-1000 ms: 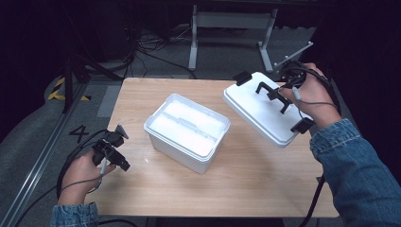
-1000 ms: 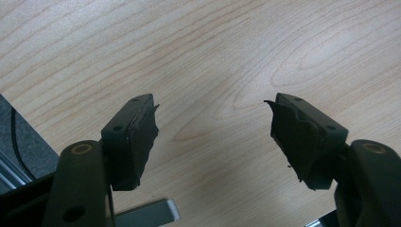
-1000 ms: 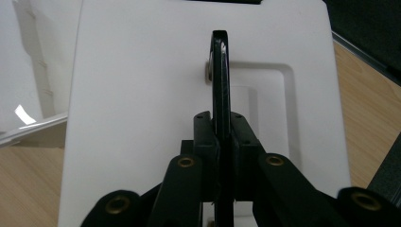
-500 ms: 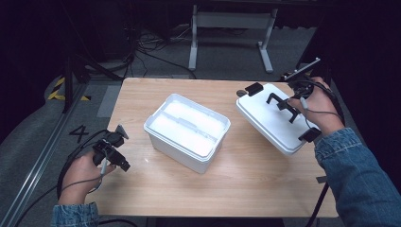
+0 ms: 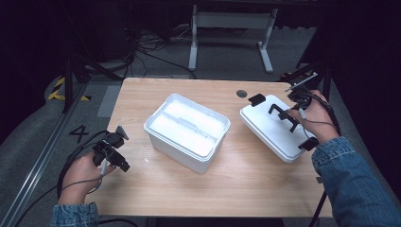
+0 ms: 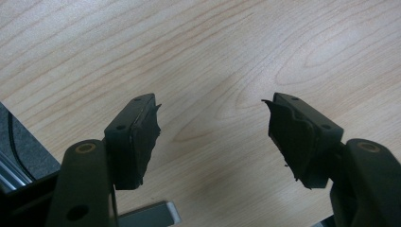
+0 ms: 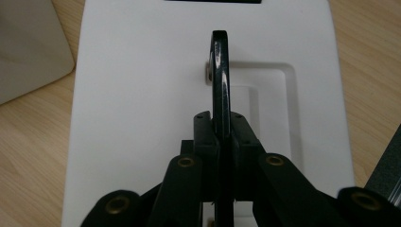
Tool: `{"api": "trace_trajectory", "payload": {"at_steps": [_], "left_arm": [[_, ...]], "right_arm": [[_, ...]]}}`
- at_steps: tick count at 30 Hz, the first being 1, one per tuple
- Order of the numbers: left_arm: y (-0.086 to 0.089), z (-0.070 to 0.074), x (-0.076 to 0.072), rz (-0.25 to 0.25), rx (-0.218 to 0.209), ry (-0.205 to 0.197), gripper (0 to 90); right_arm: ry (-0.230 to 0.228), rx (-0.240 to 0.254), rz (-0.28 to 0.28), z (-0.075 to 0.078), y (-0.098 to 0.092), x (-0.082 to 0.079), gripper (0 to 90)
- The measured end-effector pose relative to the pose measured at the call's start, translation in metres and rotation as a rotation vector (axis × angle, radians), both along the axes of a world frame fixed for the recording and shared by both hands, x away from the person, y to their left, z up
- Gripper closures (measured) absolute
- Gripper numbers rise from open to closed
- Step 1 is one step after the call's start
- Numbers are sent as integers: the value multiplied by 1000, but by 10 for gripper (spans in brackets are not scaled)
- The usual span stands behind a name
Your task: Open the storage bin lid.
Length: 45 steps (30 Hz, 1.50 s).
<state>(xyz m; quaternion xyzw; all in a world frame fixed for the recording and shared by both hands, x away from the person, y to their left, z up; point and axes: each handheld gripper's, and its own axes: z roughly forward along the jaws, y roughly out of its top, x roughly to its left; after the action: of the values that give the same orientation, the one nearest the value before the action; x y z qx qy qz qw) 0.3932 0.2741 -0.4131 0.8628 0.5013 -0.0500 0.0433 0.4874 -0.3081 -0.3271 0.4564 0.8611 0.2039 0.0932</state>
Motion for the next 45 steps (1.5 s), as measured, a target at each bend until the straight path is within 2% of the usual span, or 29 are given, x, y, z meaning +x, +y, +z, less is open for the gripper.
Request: {"api": "trace_trajectory", "payload": {"at_steps": [6,8,17,24,35,39,41,45], "left_arm": [[0,-1,0,1,1,0,339],[0,-1,0,4,-2,1,338],[1,-3,1,5,-4,4,339],[1,-4,1,6,-3,7,339],[1,-4,1,5,-4,5,338],[1,-5,1,7,-3,8,338],[1,-6,1,6,-4,8,338],[1,-5,2,5,-2,7,337]], "right_arm": [[21,-16,-6,-18,-3,0,844],[15,-14,-8,-24,-4,0,844],[45,-11,-14,-52,-6,0,844],[50,-8,-22,-68,-7,1,844],[65,-3,-23,-82,-6,-1,842],[67,6,-29,-82,-7,-2,834],[68,14,-30,-81,-7,-3,787],[40,24,-32,-76,-6,-6,698]]}}
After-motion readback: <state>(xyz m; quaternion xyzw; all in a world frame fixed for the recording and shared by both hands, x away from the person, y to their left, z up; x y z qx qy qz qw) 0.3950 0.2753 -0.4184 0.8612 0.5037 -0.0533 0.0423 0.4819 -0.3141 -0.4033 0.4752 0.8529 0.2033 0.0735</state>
